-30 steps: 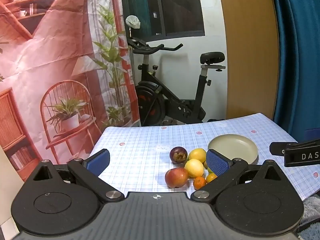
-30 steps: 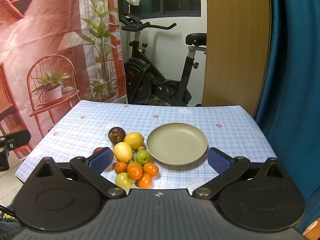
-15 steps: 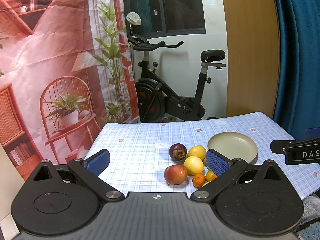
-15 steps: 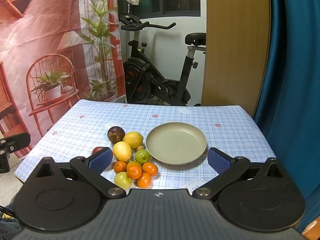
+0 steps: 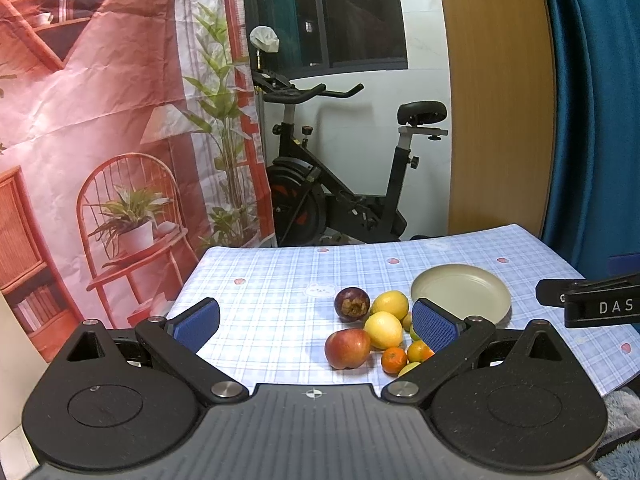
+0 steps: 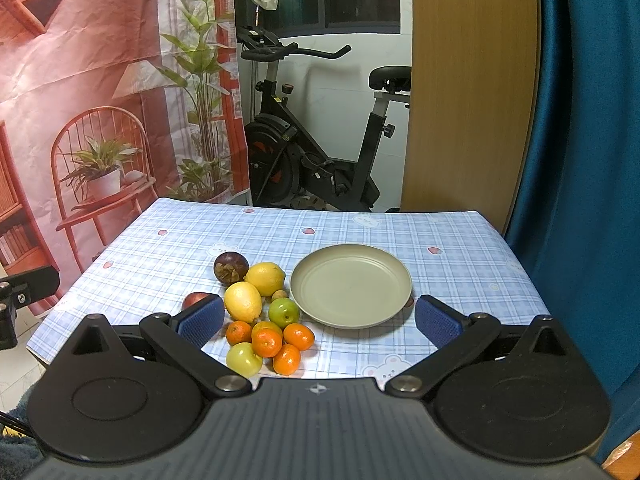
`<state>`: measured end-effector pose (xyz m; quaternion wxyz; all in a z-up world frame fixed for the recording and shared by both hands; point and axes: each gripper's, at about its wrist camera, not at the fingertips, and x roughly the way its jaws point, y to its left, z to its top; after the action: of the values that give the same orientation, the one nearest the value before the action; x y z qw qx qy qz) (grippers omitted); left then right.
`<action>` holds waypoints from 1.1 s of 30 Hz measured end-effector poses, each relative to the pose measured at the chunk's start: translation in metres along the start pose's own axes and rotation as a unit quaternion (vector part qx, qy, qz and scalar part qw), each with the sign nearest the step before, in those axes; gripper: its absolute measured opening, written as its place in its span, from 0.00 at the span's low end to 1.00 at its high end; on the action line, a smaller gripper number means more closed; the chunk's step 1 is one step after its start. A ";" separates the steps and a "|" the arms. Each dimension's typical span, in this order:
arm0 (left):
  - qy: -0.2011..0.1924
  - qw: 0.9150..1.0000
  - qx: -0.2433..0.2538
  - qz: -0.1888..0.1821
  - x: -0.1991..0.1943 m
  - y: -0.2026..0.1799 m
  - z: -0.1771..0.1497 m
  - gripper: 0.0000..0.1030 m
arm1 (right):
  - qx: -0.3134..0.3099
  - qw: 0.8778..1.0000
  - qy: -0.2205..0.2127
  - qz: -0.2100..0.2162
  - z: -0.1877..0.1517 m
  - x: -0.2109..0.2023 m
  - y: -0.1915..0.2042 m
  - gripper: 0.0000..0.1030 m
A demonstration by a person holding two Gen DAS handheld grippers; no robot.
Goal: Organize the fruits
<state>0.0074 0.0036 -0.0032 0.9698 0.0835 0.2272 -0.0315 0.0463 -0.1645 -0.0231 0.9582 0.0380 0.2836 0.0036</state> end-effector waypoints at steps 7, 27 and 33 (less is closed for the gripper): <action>-0.002 1.000 0.000 -0.002 -0.001 0.000 0.000 1.00 | -0.001 1.000 -0.001 -0.001 0.000 0.000 -0.001 1.00; -0.003 1.000 0.000 -0.002 -0.001 -0.001 -0.001 1.00 | -0.002 1.000 -0.002 -0.003 0.000 -0.001 0.001 1.00; -0.004 1.000 0.000 -0.003 -0.002 -0.001 -0.001 1.00 | -0.003 1.000 -0.003 -0.003 0.001 -0.003 0.001 1.00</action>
<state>0.0053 0.0023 -0.0031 0.9705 0.0823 0.2239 -0.0345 0.0443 -0.1635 -0.0210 0.9592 0.0342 0.2807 0.0010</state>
